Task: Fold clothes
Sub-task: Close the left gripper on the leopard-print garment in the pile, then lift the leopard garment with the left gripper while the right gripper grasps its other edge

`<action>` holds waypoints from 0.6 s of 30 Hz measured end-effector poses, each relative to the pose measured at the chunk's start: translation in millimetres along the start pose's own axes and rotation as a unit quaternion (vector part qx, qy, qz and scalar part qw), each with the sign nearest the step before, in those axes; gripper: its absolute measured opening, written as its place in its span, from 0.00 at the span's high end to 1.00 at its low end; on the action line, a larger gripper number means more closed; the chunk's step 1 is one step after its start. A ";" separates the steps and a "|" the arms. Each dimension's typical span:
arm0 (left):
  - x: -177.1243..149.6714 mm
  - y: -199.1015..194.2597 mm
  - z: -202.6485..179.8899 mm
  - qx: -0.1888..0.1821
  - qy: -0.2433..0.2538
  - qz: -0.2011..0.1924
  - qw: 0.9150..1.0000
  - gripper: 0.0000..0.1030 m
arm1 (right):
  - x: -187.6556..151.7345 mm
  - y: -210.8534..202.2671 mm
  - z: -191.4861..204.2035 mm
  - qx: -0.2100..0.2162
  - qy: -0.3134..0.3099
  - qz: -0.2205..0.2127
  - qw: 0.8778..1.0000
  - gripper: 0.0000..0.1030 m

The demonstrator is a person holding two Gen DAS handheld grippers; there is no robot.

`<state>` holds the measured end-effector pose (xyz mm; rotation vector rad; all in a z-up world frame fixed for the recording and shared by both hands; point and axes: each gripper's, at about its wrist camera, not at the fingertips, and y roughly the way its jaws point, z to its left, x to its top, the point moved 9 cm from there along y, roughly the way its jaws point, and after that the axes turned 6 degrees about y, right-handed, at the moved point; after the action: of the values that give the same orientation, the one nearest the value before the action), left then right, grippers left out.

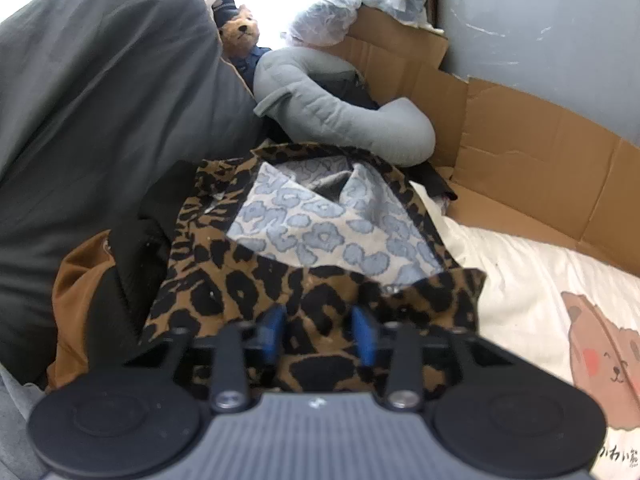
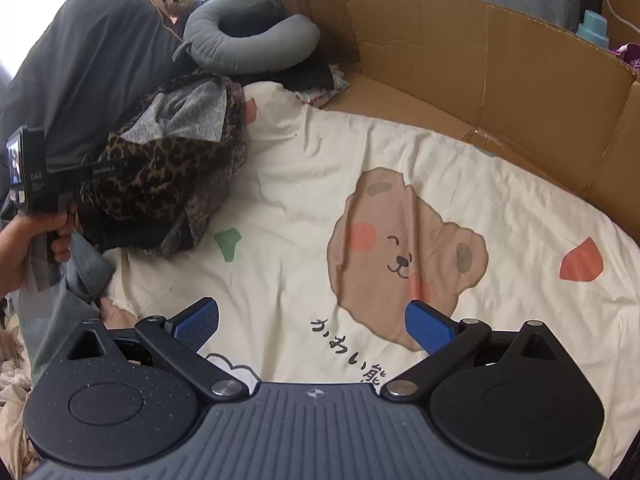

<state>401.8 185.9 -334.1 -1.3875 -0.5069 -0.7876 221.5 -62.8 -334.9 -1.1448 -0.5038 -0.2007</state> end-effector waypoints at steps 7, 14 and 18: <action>9.8 -19.0 4.3 -0.020 -0.039 -0.022 0.999 0.90 | -4.0 3.8 1.9 0.004 0.006 -0.001 1.000 0.01; 15.1 -55.7 -16.5 -0.066 -0.050 -0.053 0.995 0.92 | -3.7 5.3 6.2 0.015 0.018 0.001 1.000 0.01; 17.3 -74.0 -38.5 -0.102 -0.052 -0.064 0.991 0.92 | -1.6 3.6 10.0 0.021 0.019 -0.003 1.000 0.01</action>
<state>353.0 145.0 -277.6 -1.6040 -0.6152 -0.8927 218.7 -52.5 -335.5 -1.0959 -0.4756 -0.2158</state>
